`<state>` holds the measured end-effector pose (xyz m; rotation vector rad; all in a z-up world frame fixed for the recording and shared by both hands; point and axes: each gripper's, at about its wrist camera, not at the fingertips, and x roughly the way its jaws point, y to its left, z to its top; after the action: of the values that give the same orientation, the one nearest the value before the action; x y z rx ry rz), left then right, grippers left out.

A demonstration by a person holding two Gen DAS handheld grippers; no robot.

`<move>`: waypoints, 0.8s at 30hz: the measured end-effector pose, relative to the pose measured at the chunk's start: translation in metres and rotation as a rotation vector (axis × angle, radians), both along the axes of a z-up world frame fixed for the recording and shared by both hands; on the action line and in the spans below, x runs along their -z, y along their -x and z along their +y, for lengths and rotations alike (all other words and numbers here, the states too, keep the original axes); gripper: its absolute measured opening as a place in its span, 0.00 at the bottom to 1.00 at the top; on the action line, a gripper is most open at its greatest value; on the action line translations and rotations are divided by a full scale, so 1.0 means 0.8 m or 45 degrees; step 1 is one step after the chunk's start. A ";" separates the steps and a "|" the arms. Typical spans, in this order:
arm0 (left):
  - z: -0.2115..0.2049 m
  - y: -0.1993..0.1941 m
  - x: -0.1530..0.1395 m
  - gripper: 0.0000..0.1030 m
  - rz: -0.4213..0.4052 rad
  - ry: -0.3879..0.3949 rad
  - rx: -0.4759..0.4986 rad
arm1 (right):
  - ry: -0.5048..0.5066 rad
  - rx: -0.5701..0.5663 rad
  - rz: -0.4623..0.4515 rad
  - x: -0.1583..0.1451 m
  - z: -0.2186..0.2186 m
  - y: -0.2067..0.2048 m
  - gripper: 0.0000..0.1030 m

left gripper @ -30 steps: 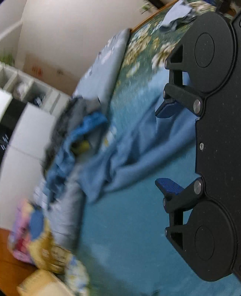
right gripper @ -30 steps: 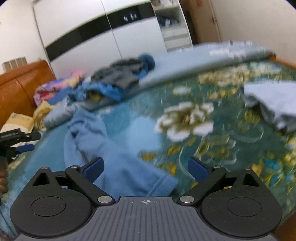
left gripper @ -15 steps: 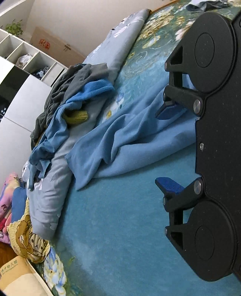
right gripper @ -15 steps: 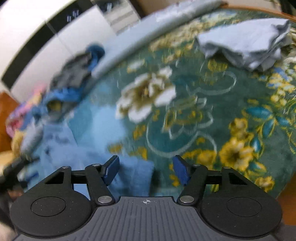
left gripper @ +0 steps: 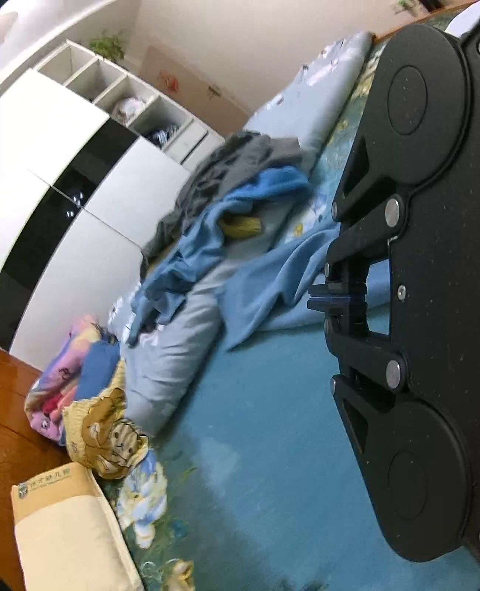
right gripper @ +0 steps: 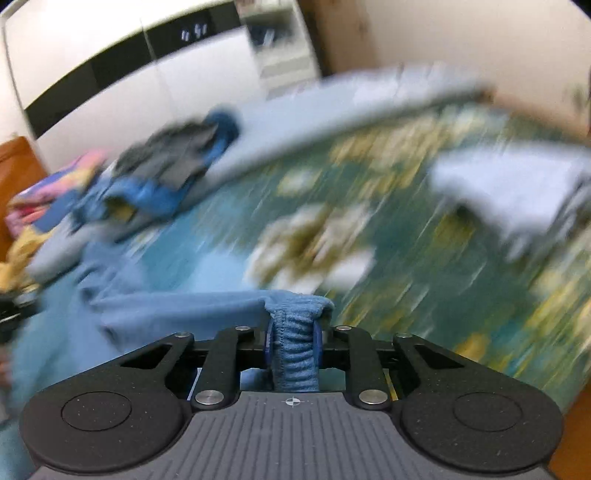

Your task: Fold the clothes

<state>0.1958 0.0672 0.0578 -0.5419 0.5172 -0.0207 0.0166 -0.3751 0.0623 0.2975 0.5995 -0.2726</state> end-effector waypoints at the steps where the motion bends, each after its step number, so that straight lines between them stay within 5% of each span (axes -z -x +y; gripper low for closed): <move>1: 0.005 0.004 0.000 0.00 0.011 -0.007 0.017 | 0.071 0.029 -0.020 -0.008 -0.006 0.001 0.16; 6: 0.019 0.000 0.013 0.01 0.103 0.053 0.053 | 0.293 0.148 -0.007 -0.010 -0.030 -0.009 0.16; 8: 0.014 -0.013 0.021 0.04 0.137 0.091 0.080 | 0.261 0.246 -0.011 -0.008 -0.049 -0.006 0.16; 11: -0.012 -0.044 0.033 0.32 0.178 0.069 0.155 | 0.216 0.277 0.008 -0.002 -0.065 -0.002 0.16; 15: -0.047 -0.078 0.047 0.32 0.243 -0.008 0.152 | 0.227 0.247 0.005 -0.002 -0.062 0.006 0.16; 17: -0.060 -0.091 0.055 0.30 0.281 -0.049 0.143 | 0.221 0.235 -0.001 -0.006 -0.062 0.006 0.17; 19: -0.064 -0.094 0.060 0.04 0.273 -0.045 0.122 | 0.236 0.216 -0.001 -0.010 -0.060 0.007 0.17; 24: -0.051 -0.070 0.040 0.00 0.190 0.024 -0.048 | 0.246 0.192 -0.016 -0.020 -0.056 0.003 0.17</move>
<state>0.2521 0.0267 0.0255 -0.5742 0.6525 0.0514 0.0141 -0.4201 0.0779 0.1579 0.5349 -0.4700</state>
